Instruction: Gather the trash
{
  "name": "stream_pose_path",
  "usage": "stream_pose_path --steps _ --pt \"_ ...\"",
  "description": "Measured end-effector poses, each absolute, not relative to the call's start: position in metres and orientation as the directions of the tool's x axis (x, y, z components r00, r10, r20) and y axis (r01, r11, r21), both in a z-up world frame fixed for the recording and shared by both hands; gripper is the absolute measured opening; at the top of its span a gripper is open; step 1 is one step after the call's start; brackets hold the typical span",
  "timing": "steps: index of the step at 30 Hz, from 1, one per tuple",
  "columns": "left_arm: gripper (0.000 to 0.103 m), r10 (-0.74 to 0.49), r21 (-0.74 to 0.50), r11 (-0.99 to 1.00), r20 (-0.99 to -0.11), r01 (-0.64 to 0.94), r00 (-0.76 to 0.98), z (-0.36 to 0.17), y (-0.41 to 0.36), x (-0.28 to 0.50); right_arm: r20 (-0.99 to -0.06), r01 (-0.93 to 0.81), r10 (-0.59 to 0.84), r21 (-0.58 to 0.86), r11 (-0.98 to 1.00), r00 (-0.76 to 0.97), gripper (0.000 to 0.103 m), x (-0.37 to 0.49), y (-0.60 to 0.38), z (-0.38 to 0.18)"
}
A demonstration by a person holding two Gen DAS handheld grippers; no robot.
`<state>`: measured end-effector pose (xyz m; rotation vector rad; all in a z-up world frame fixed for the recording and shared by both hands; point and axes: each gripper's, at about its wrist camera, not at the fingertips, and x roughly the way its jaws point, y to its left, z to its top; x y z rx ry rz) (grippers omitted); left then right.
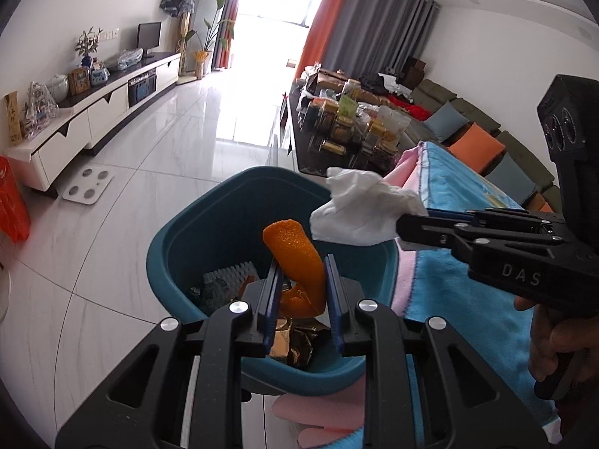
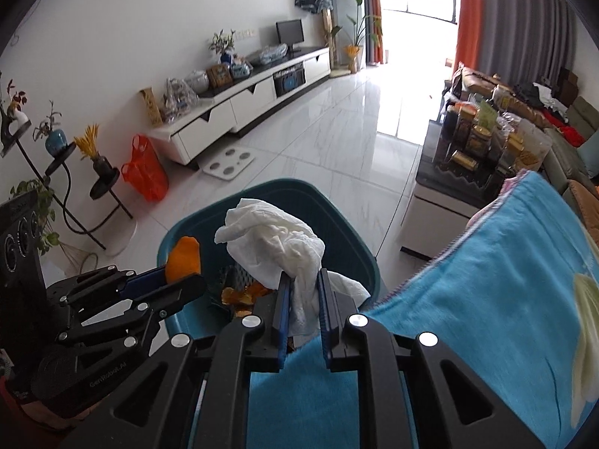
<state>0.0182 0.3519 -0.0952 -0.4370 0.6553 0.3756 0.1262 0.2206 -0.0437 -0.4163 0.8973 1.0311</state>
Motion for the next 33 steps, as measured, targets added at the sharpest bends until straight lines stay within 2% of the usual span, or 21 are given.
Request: stream_pose_path --steps 8,13,15,17,24,27,28,33 --pt "0.024 0.174 -0.282 0.831 -0.686 -0.479 0.707 -0.118 0.368 0.046 -0.852 -0.88 0.492 0.085 0.467 0.179 0.013 0.135 0.247 -0.064" --pt "0.024 0.177 -0.282 0.825 -0.695 -0.49 0.697 -0.128 0.376 0.057 -0.871 -0.879 0.465 0.088 0.47 0.161 0.019 0.141 0.257 -0.069" --pt "0.028 0.182 -0.276 0.824 -0.697 -0.494 0.693 -0.13 0.38 0.061 -0.871 -0.879 0.466 0.091 0.469 0.158 0.024 0.141 0.258 -0.07" --pt "0.039 0.184 -0.277 0.822 -0.697 -0.497 0.693 -0.131 0.383 0.063 -0.871 -0.873 0.468 0.105 0.476 0.151 0.027 0.143 0.257 -0.07" --pt "0.051 0.208 -0.282 0.814 -0.676 -0.508 0.707 -0.121 0.383 0.052 -0.84 -0.854 0.518 0.145 0.5 0.161 0.036 0.146 0.242 -0.056" --pt "0.061 0.226 -0.279 0.813 -0.656 -0.511 0.72 -0.112 0.382 0.04 -0.815 -0.845 0.553 0.164 0.509 0.174 0.04 0.147 0.23 -0.043" --pt "0.067 0.235 -0.28 0.811 -0.648 -0.514 0.724 -0.107 0.382 0.036 -0.807 -0.843 0.564 0.17 0.51 0.178 0.04 0.147 0.226 -0.039" --pt "0.076 0.264 -0.295 0.805 -0.598 -0.515 0.756 -0.083 0.379 0.016 -0.758 -0.827 0.615 0.19 0.529 0.219 0.047 0.145 0.196 -0.016"
